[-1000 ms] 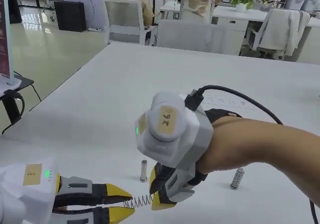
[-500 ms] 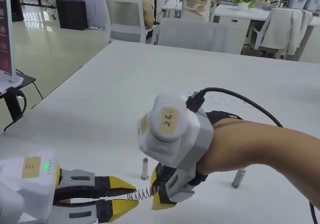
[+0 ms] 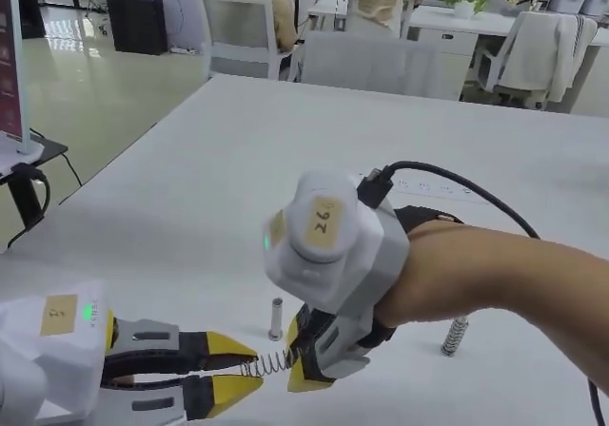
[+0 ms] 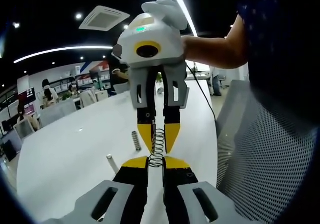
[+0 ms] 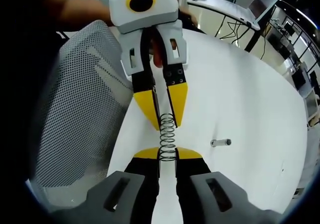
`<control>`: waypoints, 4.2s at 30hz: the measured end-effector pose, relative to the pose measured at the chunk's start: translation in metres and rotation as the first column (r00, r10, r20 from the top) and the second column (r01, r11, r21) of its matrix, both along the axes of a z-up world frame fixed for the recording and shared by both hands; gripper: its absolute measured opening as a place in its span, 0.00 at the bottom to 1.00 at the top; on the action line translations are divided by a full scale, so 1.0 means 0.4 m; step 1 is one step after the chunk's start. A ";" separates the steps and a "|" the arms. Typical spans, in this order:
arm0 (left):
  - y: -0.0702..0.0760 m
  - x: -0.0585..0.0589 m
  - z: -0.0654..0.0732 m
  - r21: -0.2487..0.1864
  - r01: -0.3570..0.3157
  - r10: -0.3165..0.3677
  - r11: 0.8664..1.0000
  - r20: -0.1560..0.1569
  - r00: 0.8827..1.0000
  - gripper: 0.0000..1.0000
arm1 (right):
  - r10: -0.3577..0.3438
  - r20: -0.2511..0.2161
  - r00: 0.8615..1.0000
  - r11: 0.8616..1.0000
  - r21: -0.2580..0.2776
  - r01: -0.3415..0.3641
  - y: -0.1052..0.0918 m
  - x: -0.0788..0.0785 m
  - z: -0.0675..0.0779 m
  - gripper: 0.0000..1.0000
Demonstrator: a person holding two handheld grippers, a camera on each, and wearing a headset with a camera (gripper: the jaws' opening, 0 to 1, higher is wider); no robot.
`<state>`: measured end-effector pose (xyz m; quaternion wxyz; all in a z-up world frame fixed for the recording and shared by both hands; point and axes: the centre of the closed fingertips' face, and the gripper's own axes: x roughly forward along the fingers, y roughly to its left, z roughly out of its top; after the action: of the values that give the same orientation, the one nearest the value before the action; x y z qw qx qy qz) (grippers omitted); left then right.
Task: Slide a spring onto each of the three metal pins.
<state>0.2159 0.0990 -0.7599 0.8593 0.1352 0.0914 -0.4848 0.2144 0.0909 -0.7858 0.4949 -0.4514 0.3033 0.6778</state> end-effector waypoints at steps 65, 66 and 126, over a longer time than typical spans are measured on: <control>0.021 0.014 -0.044 -0.017 -0.065 0.064 0.998 -0.066 0.996 0.22 | 0.040 0.021 0.999 0.999 0.008 -0.040 0.031 -0.026 0.048 0.08; 0.026 0.014 -0.044 -0.018 -0.072 0.071 0.997 -0.068 0.995 0.23 | 0.040 0.019 0.999 0.999 0.007 -0.040 0.030 -0.026 0.049 0.09; 0.095 0.020 -0.084 -0.046 -0.218 0.213 0.975 -0.097 0.972 0.49 | -0.083 0.072 0.994 0.996 -0.018 0.084 0.005 0.174 0.089 0.09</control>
<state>0.2241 0.1369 -0.7936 0.9051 0.0778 0.1311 -0.3969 0.2841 0.0929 -0.7503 0.5285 -0.4675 0.3110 0.6367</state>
